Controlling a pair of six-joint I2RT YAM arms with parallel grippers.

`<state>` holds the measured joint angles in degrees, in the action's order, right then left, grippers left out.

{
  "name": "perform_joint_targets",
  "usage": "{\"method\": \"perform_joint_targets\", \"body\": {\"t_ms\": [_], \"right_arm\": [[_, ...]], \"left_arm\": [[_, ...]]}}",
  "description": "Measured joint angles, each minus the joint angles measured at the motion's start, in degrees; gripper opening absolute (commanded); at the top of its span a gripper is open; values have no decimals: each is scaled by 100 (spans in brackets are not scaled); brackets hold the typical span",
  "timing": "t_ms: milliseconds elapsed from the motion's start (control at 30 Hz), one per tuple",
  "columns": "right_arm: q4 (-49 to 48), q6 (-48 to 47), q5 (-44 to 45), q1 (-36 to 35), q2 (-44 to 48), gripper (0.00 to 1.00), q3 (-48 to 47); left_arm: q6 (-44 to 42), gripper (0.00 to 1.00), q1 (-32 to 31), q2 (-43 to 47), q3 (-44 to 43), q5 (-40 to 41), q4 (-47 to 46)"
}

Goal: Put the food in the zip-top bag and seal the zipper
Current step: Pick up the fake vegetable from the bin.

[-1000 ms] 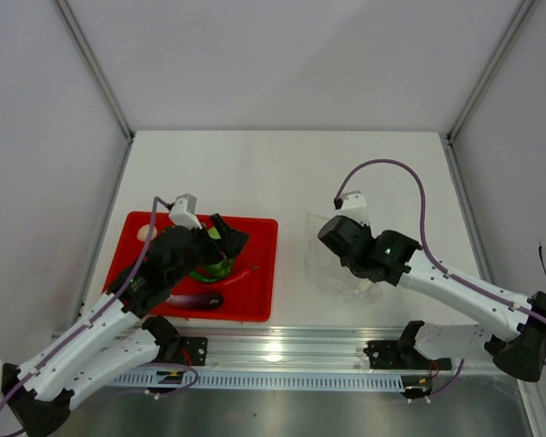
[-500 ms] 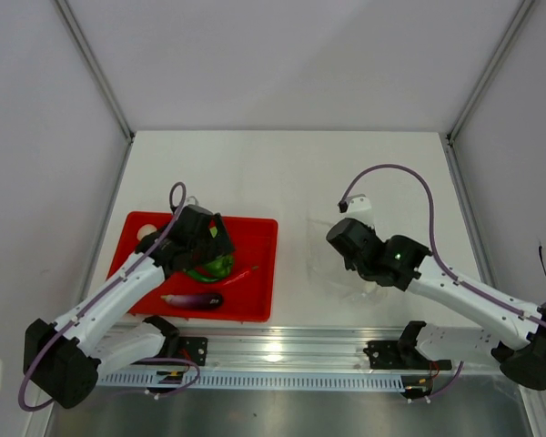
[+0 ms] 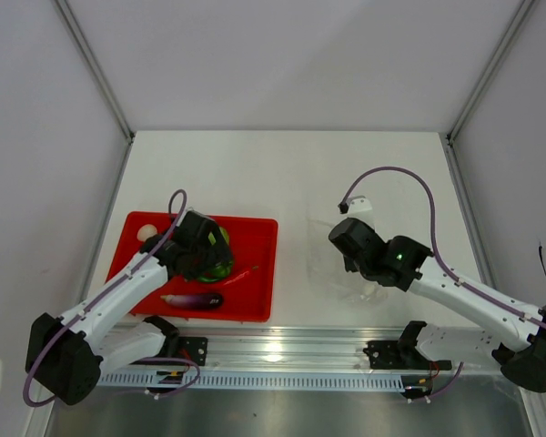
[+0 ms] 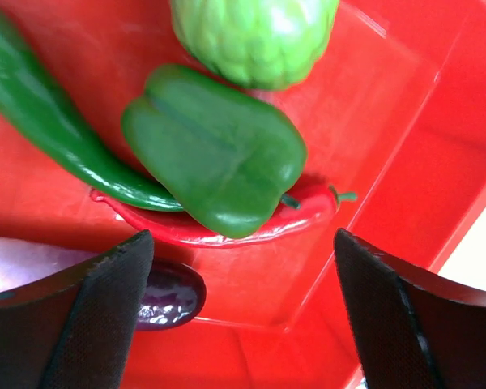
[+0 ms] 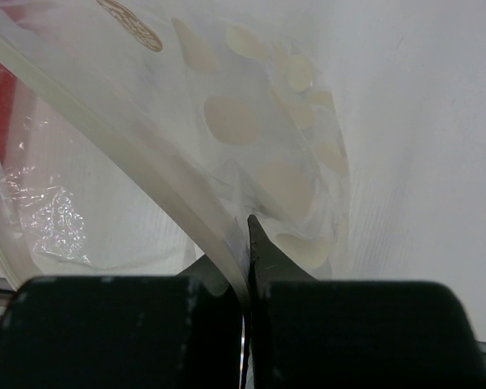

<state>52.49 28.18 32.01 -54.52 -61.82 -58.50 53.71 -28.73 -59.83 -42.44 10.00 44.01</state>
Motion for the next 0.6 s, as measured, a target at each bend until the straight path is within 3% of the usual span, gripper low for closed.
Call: {"method": "perform_joint_targets", "body": {"t_ms": [267, 600], "right_arm": [[-74, 2, -164, 0, -46, 0, 0], [-90, 2, -197, 0, -79, 0, 0]], "left_arm": [[24, 96, 98, 63, 275, -323, -153], [385, 95, 1716, 439, 343, -614, -232]]}}
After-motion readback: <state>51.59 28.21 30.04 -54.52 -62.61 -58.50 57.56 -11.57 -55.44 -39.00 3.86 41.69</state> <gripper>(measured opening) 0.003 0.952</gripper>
